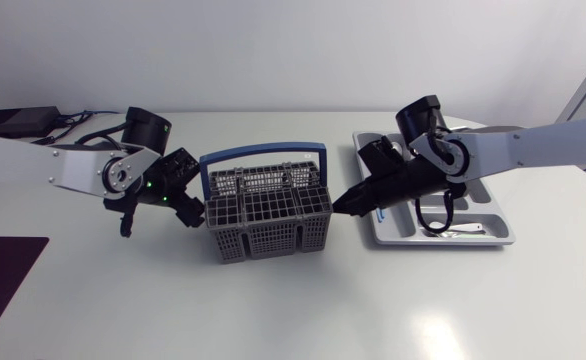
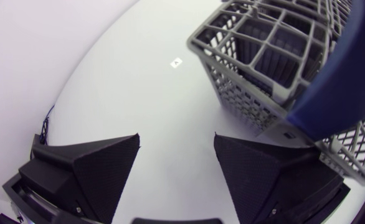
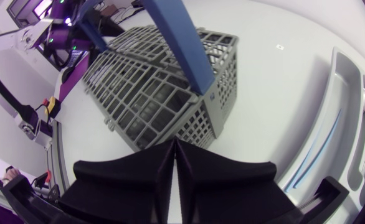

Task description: Unload the cutlery basket into the drawer organizer.

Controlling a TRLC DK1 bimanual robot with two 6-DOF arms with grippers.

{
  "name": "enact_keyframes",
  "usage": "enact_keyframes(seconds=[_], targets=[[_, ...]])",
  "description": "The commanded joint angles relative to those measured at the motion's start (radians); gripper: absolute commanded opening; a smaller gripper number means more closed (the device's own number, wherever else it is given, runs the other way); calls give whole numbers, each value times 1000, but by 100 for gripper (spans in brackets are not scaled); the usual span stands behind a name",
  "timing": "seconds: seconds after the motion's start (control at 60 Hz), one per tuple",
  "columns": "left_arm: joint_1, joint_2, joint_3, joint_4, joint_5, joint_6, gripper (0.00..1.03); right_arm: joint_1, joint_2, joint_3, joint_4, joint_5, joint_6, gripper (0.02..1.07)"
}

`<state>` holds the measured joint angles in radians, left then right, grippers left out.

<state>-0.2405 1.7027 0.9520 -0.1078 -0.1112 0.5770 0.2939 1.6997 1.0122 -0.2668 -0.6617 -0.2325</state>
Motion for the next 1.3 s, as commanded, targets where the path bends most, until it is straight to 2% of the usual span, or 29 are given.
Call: enact_keyframes(seconds=[0.0, 0.15, 0.25, 0.35, 0.433, 0.9, 1.283], targets=[[3, 64, 93, 34, 30, -8, 84, 51, -55, -50, -8, -47, -18, 12], [9, 123, 146, 36, 30, -12, 84, 74, -110, -100, 8, -18, -13, 12], [7, 115, 129, 36, 30, -16, 84, 31, -117, -87, 14, -3, -16, 12], [17, 55, 80, 33, 31, -19, 84, -16, -156, -84, 15, 7, -24, 12], [26, -17, 31, 16, 81, -29, 84, -32, -164, -75, 15, 10, -24, 12], [-62, -100, -84, 17, 82, -74, 84, -6, -44, -21, 57, 42, -18, 12], [-89, -196, -153, 10, 82, -91, 84, 31, 44, 20, 98, 65, -10, 12]])
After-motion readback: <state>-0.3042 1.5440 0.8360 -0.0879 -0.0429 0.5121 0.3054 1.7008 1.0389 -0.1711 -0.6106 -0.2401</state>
